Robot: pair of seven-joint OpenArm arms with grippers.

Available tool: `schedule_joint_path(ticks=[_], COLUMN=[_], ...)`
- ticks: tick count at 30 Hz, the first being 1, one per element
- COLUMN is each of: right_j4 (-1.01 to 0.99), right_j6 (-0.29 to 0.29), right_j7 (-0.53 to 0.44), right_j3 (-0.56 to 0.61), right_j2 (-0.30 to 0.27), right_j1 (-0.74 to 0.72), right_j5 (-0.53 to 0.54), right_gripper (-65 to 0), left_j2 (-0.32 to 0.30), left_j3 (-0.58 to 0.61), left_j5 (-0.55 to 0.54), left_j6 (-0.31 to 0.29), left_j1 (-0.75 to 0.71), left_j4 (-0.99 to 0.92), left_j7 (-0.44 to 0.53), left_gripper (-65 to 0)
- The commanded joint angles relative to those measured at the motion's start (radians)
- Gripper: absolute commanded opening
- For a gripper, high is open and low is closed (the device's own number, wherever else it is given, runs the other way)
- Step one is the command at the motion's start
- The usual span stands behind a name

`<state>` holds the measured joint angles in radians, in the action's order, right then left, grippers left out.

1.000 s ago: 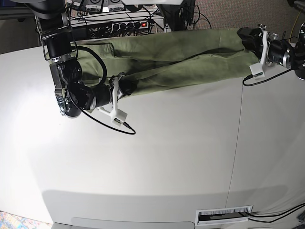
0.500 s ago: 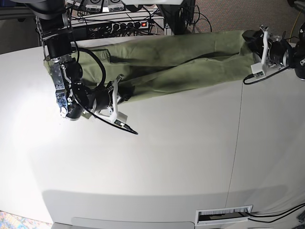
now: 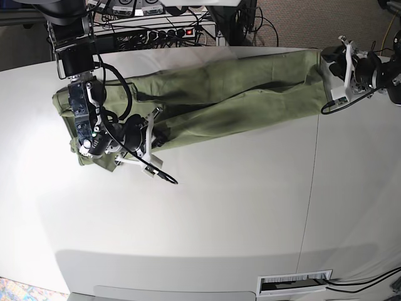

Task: Fold the T-shirt properly
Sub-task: 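Grasp the shirt's hem end with the right gripper, collar end with left, then fold the collar end toward the right gripper with the left gripper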

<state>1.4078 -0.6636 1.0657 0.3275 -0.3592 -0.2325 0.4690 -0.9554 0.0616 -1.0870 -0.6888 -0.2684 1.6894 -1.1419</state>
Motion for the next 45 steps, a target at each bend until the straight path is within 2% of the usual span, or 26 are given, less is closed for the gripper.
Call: schedule_joint_path(ticks=[1, 7, 12, 17, 27, 34, 39, 40, 41, 43, 45], right_j4=[-0.009, -0.009, -0.009, -0.009, -0.009, -0.009, -0.009, -0.009, -0.009, -0.009, -0.008], right_j6=[0.027, 0.026, 0.027, 0.027, 0.027, 0.027, 0.027, 0.027, 0.027, 0.027, 0.027], right_j7=[0.078, 0.083, 0.083, 0.097, 0.105, 0.111, 0.113, 0.113, 0.113, 0.113, 0.113], right_j3=[0.000, 0.000, 0.000, 0.000, 0.000, 0.000, 0.000, 0.000, 0.000, 0.000, 0.000], right_j2=[-0.015, -0.015, -0.015, -0.015, -0.014, -0.015, -0.015, -0.015, -0.015, -0.015, -0.015], right_j1=[0.003, 0.003, 0.003, 0.003, 0.003, 0.003, 0.003, 0.003, 0.003, 0.002, 0.002], right_j5=[-0.095, -0.095, -0.095, -0.092, -0.055, -0.054, -0.054, -0.054, -0.054, -0.053, -0.044], right_gripper=[-65.0, -65.0, -65.0, -65.0, -65.0, -65.0, -65.0, -65.0, -65.0, -65.0, -65.0], left_j2=[-0.022, 0.006, 0.088, 0.161, 0.212, 0.288, 0.321, 0.326, 0.330, 0.329, 0.329], left_j3=[-0.014, -0.092, -0.188, -0.241, -0.308, -0.308, -0.308, -0.308, -0.308, -0.308, -0.317], left_j5=[-0.012, -0.036, -0.084, -0.107, -0.193, -0.163, -0.163, -0.163, -0.162, -0.163, -0.163], left_j6=[0.017, 0.111, 0.156, 0.177, 0.176, 0.173, 0.172, 0.172, 0.165, 0.124, 0.091], left_j1=[0.026, 0.072, 0.071, 0.066, -0.015, -0.019, -0.017, -0.017, -0.017, -0.016, -0.012], left_j4=[0.011, 0.010, -0.043, -0.141, -0.185, -0.185, -0.185, -0.185, -0.185, -0.185, -0.185], left_j7=[0.020, 0.078, 0.080, 0.055, 0.017, 0.044, 0.043, 0.042, 0.042, 0.042, 0.043], left_gripper=[-36.0, -36.0, -38.9, -39.0, -39.0, -39.0, -39.1, -41.3, -46.4, -62.9, -65.0])
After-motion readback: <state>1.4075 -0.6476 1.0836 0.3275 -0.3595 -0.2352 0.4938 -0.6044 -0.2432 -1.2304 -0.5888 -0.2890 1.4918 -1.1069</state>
